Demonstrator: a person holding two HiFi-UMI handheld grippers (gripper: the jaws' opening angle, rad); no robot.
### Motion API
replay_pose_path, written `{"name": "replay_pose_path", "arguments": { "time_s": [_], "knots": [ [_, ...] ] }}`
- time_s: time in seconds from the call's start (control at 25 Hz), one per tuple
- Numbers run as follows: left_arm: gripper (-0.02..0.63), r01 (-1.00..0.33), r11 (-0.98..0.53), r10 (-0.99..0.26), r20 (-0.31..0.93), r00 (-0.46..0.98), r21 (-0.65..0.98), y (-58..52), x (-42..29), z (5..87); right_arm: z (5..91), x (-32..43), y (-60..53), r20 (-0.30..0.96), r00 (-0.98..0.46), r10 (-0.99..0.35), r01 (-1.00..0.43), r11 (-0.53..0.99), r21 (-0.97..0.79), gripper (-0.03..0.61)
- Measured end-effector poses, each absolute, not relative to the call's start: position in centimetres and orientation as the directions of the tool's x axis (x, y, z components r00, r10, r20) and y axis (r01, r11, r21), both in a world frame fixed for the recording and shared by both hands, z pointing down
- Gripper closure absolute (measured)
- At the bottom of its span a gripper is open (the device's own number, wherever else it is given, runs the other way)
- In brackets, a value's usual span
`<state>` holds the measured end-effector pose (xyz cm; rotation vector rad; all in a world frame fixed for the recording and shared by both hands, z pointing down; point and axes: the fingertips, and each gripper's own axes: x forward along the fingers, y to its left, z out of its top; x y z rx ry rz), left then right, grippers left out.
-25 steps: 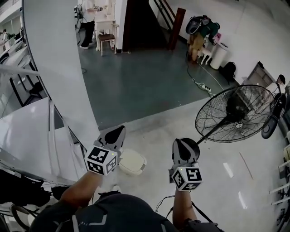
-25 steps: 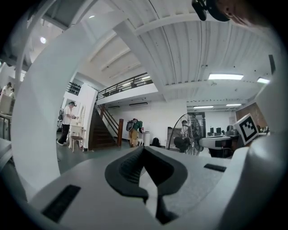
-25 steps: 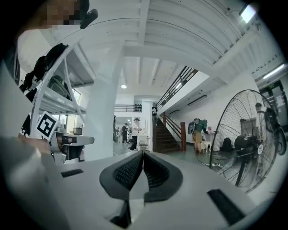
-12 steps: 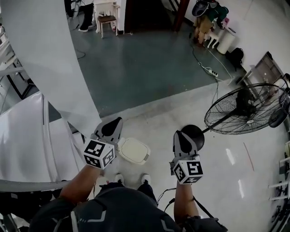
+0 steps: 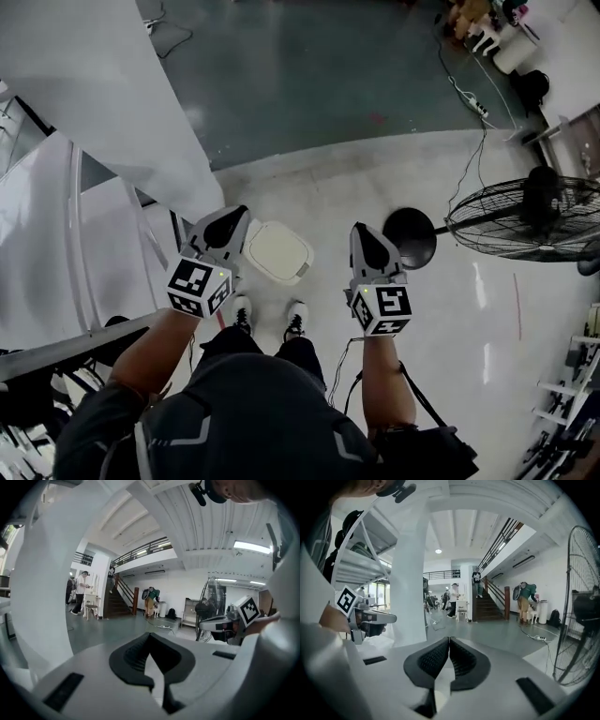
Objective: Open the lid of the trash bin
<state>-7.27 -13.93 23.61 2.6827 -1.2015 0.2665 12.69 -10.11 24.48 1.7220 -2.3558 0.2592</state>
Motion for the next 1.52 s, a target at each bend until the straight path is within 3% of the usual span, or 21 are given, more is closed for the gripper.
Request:
{"name": "replay_pose_path", "arguments": {
  "time_s": [0.92,1.52],
  "knots": [
    [0.606,-0.777,-0.584,-0.562,0.573,0.596,0.235,-13.1,-2.8,50.8,55.4,12.8,-10.8,0.629,-0.336,-0.701,-0.932,0.345,-0.113,0.551],
    [0.606,-0.785,-0.539,-0.442,0.690,0.573,0.307,-9.0,-0.2,65.2,71.7,12.6,-6.4,0.766,-0.336,-0.548,-0.918,0.372,-0.137,0.551]
  ]
}}
